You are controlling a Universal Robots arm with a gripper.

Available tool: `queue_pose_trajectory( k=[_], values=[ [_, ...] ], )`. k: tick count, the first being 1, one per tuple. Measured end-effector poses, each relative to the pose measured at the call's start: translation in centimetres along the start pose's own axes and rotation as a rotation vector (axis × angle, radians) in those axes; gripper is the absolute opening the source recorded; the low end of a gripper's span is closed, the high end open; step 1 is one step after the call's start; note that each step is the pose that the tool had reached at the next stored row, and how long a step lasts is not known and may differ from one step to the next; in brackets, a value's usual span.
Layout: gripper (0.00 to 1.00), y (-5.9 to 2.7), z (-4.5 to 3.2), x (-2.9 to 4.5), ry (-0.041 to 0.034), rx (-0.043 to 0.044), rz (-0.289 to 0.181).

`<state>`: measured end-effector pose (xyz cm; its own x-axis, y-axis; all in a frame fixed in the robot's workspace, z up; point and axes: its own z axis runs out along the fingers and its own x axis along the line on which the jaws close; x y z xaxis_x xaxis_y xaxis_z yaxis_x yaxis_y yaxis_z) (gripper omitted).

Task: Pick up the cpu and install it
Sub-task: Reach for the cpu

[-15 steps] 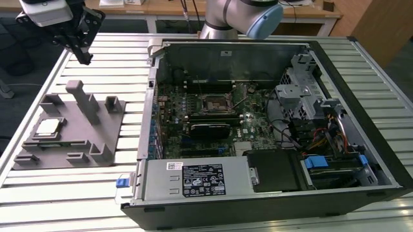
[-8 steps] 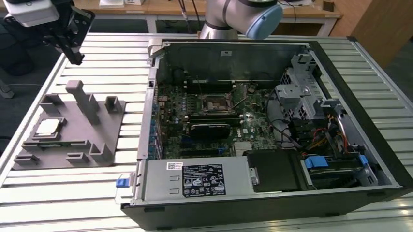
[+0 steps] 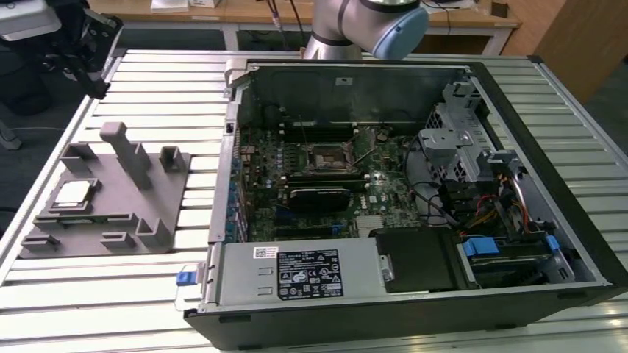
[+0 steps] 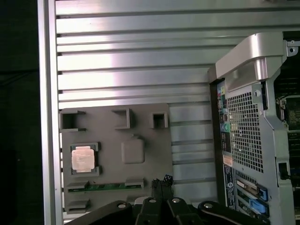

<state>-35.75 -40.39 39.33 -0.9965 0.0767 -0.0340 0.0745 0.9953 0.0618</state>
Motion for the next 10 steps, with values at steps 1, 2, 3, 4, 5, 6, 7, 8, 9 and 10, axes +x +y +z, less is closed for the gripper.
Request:
queue_pose_trajectory(
  k=[1, 2, 3, 4, 5, 6, 7, 8, 9, 10],
  values=[
    [0.11, -0.03, -0.01, 0.32, -0.0004, -0.0004, 0.000],
    [0.11, -0.06, -0.02, 0.63, -0.0007, -0.0007, 0.000],
    [0.11, -0.09, -0.03, 0.95, -0.0008, -0.0010, 0.000],
    [0.11, -0.12, -0.04, 1.26, -0.0010, -0.0014, 0.000],
    [0.11, -0.14, -0.06, 1.57, -0.0012, -0.0017, 0.000],
    [0.11, -0.16, -0.07, 1.89, -0.0015, -0.0021, 0.000],
    [0.11, -0.19, -0.08, 2.18, -0.0017, -0.0025, 0.000],
    [0.11, -0.21, -0.09, 2.48, -0.0018, -0.0028, 0.000],
    [0.11, -0.23, -0.10, 2.75, -0.0019, -0.0030, 0.000],
    [0.11, -0.25, -0.12, 3.02, -0.0019, -0.0033, 0.000]
  ],
)
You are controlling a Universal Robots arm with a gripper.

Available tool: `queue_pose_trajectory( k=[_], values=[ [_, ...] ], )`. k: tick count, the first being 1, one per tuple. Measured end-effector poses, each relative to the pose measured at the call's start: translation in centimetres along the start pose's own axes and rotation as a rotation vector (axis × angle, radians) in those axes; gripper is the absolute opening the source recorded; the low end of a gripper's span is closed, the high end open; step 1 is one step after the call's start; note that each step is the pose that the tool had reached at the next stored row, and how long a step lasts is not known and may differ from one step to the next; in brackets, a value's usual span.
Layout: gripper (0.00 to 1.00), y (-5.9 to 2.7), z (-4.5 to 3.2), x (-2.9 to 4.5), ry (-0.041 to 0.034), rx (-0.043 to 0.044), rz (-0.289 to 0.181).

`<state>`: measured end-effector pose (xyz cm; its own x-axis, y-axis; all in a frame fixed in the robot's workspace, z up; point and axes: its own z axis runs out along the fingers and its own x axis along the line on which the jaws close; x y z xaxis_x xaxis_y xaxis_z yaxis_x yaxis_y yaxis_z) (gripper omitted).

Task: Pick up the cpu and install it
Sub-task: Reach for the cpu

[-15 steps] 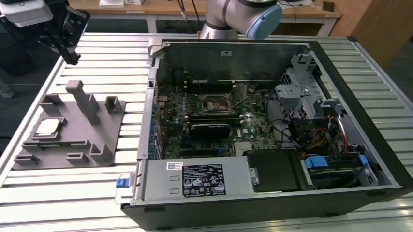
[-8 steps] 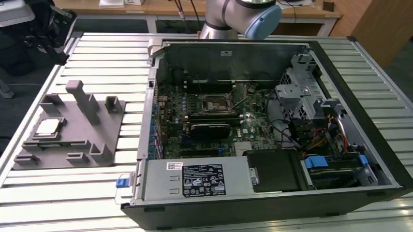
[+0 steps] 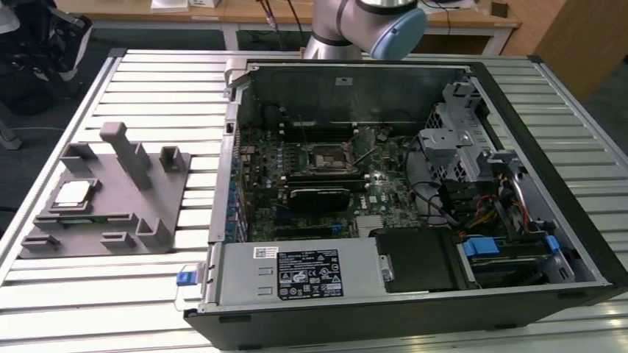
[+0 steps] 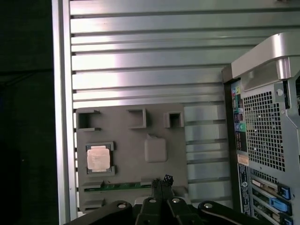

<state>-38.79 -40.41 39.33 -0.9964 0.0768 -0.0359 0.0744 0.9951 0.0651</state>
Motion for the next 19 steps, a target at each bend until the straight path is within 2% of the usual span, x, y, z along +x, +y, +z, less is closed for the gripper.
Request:
queue_pose_trajectory(
  k=[12, 19],
  values=[
    [0.11, -0.24, -0.04, 3.16, -0.0004, -0.0012, 0.000],
    [0.11, -0.35, 0.53, 4.68, -0.0004, -0.0005, 0.000]
  ],
)
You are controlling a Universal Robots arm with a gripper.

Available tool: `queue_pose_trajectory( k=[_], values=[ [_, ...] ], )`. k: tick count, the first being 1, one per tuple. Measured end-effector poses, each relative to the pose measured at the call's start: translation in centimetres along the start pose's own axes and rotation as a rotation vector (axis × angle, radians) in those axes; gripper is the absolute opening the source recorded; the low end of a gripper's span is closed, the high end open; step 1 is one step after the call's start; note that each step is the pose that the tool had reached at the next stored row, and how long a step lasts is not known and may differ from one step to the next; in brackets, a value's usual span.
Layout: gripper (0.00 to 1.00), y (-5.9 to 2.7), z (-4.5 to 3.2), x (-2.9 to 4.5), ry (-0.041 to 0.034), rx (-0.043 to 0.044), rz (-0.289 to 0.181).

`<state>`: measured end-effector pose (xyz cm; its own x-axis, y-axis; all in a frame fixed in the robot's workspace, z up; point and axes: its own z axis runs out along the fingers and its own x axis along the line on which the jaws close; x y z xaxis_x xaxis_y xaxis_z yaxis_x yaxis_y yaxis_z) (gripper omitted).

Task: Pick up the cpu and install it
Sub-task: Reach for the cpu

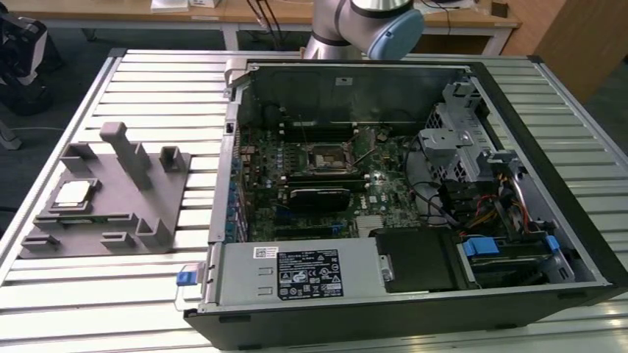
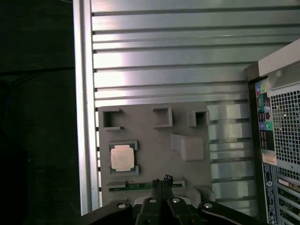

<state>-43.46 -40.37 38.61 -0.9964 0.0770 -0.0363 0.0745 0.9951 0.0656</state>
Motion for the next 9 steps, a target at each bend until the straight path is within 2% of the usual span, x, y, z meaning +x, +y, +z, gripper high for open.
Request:
queue_pose_trajectory(
  k=[4, 9],
  values=[
    [0.11, 0.13, 0.58, 0.51, -0.0003, 0.0015, 0.001],
    [0.11, 0.28, 1.41, 0.78, -0.0006, 0.0047, 0.002]
  ],
)
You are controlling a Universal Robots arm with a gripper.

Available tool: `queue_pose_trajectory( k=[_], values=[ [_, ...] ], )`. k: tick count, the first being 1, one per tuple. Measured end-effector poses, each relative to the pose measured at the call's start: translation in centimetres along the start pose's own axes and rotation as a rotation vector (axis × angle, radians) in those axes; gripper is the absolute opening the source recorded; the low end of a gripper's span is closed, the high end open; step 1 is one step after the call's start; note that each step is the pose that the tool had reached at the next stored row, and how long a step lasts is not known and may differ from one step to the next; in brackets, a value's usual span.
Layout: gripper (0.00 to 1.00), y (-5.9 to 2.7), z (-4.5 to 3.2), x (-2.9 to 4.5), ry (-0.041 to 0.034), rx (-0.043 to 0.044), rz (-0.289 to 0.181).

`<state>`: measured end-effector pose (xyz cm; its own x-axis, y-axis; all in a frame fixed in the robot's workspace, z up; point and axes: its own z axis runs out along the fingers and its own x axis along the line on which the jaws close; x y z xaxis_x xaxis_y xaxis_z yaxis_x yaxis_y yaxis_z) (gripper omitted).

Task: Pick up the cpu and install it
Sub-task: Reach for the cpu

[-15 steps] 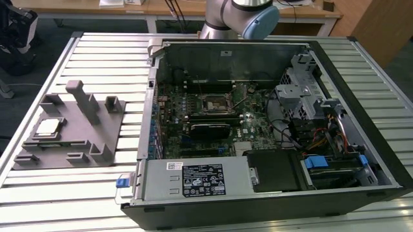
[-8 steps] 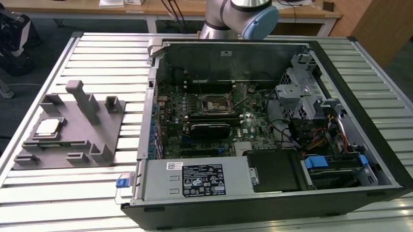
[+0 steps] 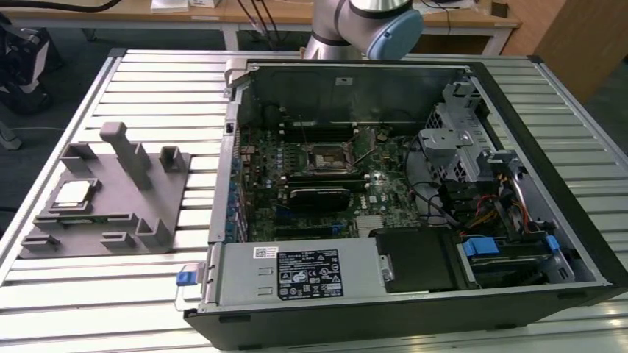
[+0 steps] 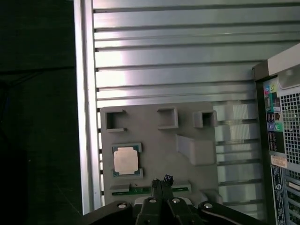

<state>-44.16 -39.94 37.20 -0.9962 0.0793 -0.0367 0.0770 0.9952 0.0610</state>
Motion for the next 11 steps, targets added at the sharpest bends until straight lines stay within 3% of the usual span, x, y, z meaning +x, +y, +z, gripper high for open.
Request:
queue_pose_trajectory(
  k=[11],
  values=[
    [0.11, -0.06, 1.88, 0.37, -0.0002, 0.0023, 0.003]
  ],
)
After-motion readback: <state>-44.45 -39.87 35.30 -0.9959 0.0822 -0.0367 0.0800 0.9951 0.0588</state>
